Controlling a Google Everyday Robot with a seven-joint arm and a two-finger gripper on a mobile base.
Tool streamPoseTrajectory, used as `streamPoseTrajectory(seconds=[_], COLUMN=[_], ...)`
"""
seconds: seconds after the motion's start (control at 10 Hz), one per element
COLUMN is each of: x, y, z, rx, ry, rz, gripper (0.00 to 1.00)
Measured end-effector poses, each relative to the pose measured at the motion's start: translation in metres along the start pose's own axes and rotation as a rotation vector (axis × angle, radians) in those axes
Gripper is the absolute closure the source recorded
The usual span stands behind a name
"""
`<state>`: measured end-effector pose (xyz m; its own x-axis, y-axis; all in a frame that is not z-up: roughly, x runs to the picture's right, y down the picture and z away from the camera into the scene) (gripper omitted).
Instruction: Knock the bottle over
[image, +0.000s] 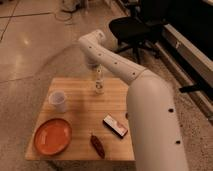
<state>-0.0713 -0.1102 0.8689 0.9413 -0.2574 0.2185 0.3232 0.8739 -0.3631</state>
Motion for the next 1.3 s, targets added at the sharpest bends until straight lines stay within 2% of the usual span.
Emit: streamPoseTrajectory(seconds=[0.1,0.3,0.4,0.6,0.9,1.1,1.3], x=[0.012,0.059,0.073,0.109,0.152,0.155,0.131], y=[-0.001,0.009,0.017,0.042,0.074,0.085,0.09], z=[0.004,0.017,0.023,0.035,0.039,0.043,0.049], rx=[-0.008,-0.045,-0.062,-0.105,-0.143,-0.158,-0.169], ry=[0.011,0.053,0.062,0.083,0.1,0.094,0.065], rz=[0.02,0.089,0.107,0.16,0.219,0.216,0.176], gripper=[0.35,0.35,0.35,0.35,0.35,0.35,0.35])
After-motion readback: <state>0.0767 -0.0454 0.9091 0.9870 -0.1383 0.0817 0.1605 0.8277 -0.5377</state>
